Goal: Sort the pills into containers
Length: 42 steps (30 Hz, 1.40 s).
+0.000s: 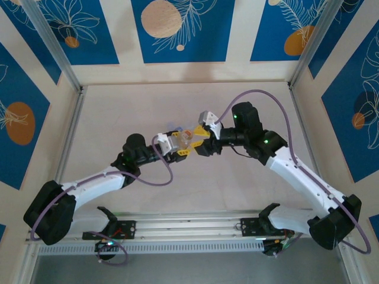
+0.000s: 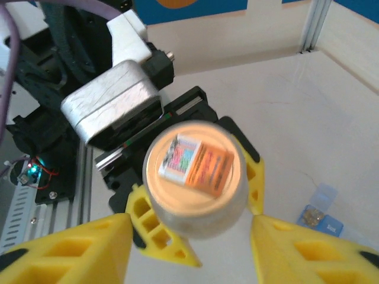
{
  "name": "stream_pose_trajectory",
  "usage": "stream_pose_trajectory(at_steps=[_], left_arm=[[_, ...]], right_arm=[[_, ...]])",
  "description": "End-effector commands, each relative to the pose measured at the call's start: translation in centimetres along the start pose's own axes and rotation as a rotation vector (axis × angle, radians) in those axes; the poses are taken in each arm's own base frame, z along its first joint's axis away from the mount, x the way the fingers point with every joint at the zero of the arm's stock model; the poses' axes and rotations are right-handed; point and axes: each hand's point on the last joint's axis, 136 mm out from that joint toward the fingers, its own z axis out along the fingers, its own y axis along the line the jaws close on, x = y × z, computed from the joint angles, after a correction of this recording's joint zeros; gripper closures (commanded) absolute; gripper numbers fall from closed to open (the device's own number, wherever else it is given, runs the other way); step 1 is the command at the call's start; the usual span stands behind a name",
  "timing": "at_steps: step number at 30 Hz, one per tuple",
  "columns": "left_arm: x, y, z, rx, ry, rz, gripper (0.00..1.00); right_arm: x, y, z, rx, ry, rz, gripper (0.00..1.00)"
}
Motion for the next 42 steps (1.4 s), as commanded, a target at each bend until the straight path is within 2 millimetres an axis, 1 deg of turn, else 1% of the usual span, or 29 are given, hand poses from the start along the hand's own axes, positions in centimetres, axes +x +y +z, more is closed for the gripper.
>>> stream_pose_trajectory(at_steps=[1,4,8,11,15,18,22,27,36,40,42], left_arm=[[-3.1,-0.6,-0.2,0.053,-0.103,0.07,1.0],[-3.1,-1.5,-0.2,0.11,-0.113,0.059,1.0],[-3.1,-2.3,-0.4,0.152,-0.117,0.061,1.0],[-3.3,-2.8,-0.4,0.185,-0.123,0.063,1.0],[-3.1,-3.0,-0.3,0.198,-0.121,0.058,1.0],[-3.0,-3.0,-0.2,0.205,-0.119,0.054,1.0],[-3.0,-3.4,-0.2,0.229,-0.122,0.048,1.0],[-3.0,-3.6,-0.1,0.251,-0.119,0.04,1.0],[-3.4,-3.7,-0.1,0.264,-0.126,0.036,1.0],[-3.4,-3.7,0.0,0.266,-0.126,0.03,1.0],[-3.4,-3.5,0.0,0.257,-0.123,0.028,1.0]], right_arm=[[-0.8,1.5,-0.9,-0.081,-0.052,-0.136,0.36],[-1.8,2.5,-1.1,-0.163,-0.102,-0.221,0.32],[-2.7,3.2,-1.0,-0.219,-0.143,-0.32,0.32],[-3.3,3.0,-0.7,-0.232,-0.15,-0.347,0.32],[-3.8,2.9,-0.4,-0.262,-0.16,-0.356,0.34],[-3.8,3.1,-0.2,-0.284,-0.159,-0.352,0.35],[-3.5,3.8,0.0,-0.338,-0.164,-0.359,0.38],[-3.6,4.4,0.3,-0.388,-0.165,-0.356,0.45],[-2.7,4.4,1.2,-0.391,-0.121,-0.331,0.47],[-2.6,4.3,1.5,-0.376,-0.114,-0.318,0.59],[-2.6,3.9,1.9,-0.352,-0.102,-0.294,0.72]])
